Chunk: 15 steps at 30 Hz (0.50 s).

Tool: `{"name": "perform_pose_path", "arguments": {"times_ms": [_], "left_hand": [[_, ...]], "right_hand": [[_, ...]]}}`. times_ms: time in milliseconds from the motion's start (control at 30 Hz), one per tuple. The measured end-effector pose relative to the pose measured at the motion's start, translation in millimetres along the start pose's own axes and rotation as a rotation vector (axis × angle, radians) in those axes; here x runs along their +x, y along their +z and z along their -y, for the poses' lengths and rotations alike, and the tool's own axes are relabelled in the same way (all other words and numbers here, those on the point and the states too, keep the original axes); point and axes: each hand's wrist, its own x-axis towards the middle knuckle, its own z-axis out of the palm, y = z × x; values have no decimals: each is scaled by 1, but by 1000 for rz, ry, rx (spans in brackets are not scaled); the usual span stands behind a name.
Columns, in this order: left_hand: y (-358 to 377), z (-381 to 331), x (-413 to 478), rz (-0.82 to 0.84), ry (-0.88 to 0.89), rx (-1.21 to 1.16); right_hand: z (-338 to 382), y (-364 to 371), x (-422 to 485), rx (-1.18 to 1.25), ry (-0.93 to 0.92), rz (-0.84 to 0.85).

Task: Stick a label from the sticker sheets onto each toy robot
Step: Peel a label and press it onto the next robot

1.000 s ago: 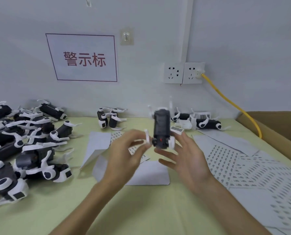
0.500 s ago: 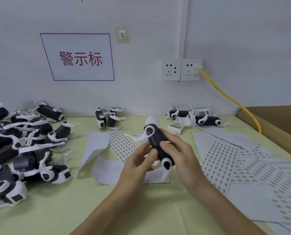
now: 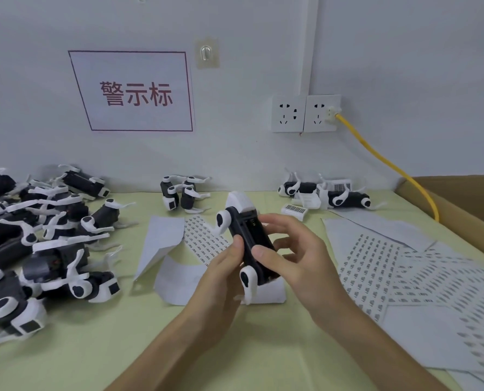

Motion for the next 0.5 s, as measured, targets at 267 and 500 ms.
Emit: {"name": "perform_pose_path", "arguments": {"times_ms": [267, 500], "left_hand": [[7, 10, -3, -25, 138, 221], [3, 6, -2, -36, 88, 127]], "right_hand": [[-2, 1, 2, 25, -7, -136], [-1, -5, 4, 128, 85, 7]]}}
